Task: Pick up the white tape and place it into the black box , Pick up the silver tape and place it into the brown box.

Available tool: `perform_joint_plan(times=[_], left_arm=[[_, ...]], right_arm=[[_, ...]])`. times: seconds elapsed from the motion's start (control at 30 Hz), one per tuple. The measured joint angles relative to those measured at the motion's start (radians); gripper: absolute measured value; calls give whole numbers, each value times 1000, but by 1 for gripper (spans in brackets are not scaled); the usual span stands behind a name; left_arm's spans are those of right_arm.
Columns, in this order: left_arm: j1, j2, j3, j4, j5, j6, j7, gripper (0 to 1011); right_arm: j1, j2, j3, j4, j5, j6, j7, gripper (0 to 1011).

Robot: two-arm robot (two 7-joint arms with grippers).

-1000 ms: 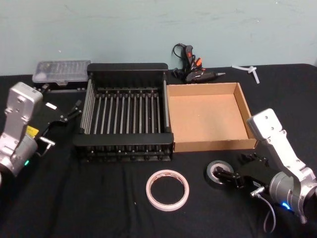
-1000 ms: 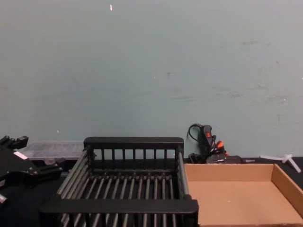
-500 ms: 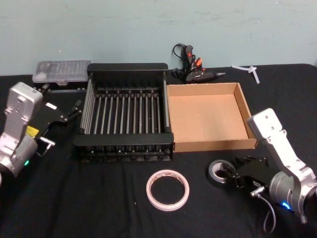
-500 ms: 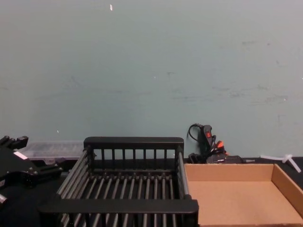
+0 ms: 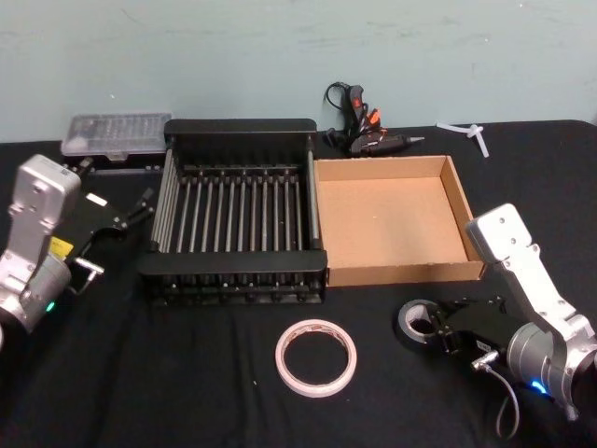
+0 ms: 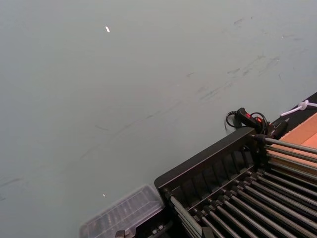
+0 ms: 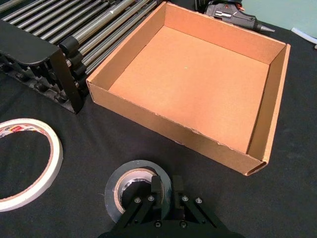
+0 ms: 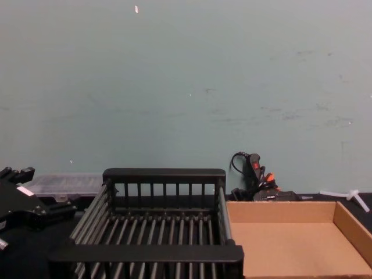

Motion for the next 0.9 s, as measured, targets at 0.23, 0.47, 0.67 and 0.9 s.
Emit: perform_joint_plan(times=[0.23,0.47,0.67,0.9], left_arm=[[0,0,0,0,0,0,0,1001],[0,0,0,0,0,0,0,1001],[0,0,0,0,0,0,0,1001],[0,0,0,0,0,0,0,1001]], right_arm=[[-9,-5,20,-10,-1,-8,17,135],[-15,0,58,-46,10,-19,60,135],[-19,7,94,-84,20,-37,97,135],[-5,-4,120,-95,14,-57,109,135]])
